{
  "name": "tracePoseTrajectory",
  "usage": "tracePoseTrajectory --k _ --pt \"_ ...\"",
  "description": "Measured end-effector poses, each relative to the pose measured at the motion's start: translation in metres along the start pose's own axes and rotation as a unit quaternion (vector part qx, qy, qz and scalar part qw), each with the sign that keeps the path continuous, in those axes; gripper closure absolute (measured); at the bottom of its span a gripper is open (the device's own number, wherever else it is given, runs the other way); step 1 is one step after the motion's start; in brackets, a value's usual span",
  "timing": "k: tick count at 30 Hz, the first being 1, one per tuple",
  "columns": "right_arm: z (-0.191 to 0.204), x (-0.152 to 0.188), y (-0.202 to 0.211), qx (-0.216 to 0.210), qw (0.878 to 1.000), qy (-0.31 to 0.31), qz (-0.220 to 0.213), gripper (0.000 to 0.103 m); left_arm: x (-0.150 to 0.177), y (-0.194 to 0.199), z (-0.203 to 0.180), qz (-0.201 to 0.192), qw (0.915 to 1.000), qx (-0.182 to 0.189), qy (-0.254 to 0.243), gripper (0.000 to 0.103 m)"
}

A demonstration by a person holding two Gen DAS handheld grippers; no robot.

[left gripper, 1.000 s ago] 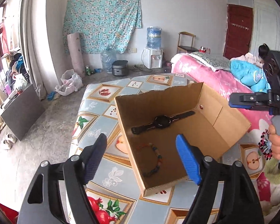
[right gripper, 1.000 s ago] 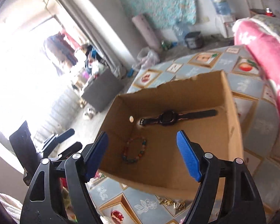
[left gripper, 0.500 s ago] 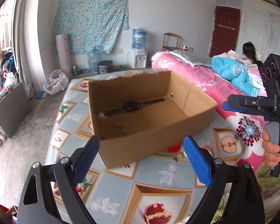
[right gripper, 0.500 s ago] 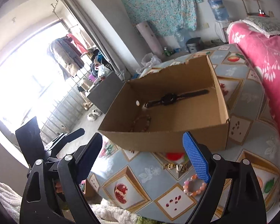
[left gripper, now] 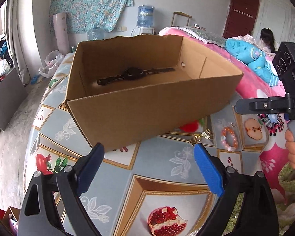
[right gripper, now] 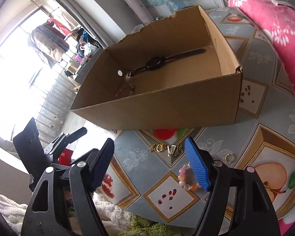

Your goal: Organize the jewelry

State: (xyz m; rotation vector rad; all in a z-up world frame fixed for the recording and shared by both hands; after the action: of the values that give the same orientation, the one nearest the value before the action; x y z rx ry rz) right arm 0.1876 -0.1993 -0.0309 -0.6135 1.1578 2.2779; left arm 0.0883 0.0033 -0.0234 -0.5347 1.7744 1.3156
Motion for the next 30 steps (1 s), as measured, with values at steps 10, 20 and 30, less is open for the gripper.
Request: tracePoseTrajectory --k 10,20,30 --pt "-0.026 -0.028 0.006 -0.014 0.998 -0.058 -0.018 0.060 -0.018 -0.011 0.023 -0.026 0.9990 -0.009 0.036 0.013" --pt "-0.025 -0.039 0.003 0.009 0.999 -0.029 -0.027 0.060 -0.024 -0.022 0.026 -0.042 0.9981 0.015 0.042 0.013" --pt "-0.051 -0.024 0.046 0.109 0.993 0.003 -0.039 0.029 0.002 -0.028 0.012 -0.007 0.9994 0.029 0.020 0.013"
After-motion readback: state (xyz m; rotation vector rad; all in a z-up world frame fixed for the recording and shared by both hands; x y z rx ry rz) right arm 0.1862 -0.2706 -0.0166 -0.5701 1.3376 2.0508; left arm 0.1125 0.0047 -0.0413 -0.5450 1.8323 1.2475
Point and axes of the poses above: each gripper's, at about its wrist camera, not at the fingertips, and y roughly against the way its jaws point, z to its left, x to its underside, the point moved 4 cm from there along -y, roughly the way its jaws point, and after that the axes turned 14 degrees about -z, right-handed, at the moved point
